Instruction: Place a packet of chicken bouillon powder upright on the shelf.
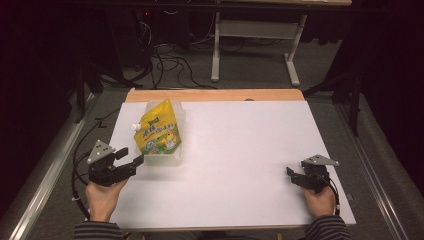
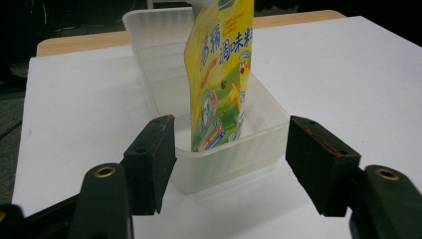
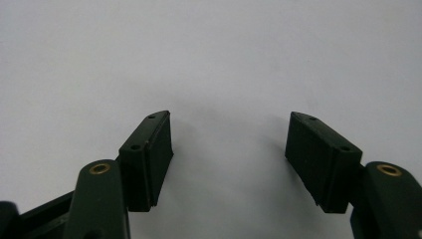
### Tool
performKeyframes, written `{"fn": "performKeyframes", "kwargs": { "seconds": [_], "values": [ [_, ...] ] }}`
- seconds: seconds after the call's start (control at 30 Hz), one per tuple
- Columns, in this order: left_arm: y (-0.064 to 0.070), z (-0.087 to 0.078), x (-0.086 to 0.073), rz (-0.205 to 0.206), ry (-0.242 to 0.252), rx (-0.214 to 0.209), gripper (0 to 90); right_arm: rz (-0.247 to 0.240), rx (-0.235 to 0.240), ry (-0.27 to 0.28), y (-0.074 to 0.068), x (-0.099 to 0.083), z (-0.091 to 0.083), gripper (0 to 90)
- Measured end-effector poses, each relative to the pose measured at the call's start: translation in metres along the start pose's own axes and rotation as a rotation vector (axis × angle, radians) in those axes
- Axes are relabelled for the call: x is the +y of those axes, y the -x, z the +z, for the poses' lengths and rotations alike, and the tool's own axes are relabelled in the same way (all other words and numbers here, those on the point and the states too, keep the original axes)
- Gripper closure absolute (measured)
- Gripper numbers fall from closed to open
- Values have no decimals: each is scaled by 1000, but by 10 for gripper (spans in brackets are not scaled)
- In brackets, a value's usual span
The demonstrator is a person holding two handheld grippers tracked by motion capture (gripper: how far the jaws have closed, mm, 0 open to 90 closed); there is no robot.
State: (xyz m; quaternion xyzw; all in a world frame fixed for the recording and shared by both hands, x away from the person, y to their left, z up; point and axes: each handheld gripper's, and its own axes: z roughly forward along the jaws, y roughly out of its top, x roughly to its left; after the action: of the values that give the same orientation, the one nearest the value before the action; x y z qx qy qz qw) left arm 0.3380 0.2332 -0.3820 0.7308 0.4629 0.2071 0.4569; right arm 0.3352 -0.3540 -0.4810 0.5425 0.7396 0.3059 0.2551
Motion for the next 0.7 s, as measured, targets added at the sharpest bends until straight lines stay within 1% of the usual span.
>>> {"fn": "performKeyframes", "kwargs": {
  "seconds": [0.2, 0.33, 0.4, 0.47, 0.7],
  "values": [
    [8, -4, -7, 17, 15, 2, 376, -4, -2, 1, 0, 0, 0, 357],
    [12, -8, -10, 18, 32, 2, 376, -4, -4, 1, -1, 0, 0, 358],
    [16, -11, -10, 20, 46, -6, 376, -4, -1, 0, 0, 0, 0, 359],
    [20, -12, -11, 28, 56, -17, 376, 6, 5, -2, 0, 0, 0, 358],
    [34, -10, -12, 59, 56, -48, 366, 11, 14, -7, 2, 1, 0, 350]
  ]
}}
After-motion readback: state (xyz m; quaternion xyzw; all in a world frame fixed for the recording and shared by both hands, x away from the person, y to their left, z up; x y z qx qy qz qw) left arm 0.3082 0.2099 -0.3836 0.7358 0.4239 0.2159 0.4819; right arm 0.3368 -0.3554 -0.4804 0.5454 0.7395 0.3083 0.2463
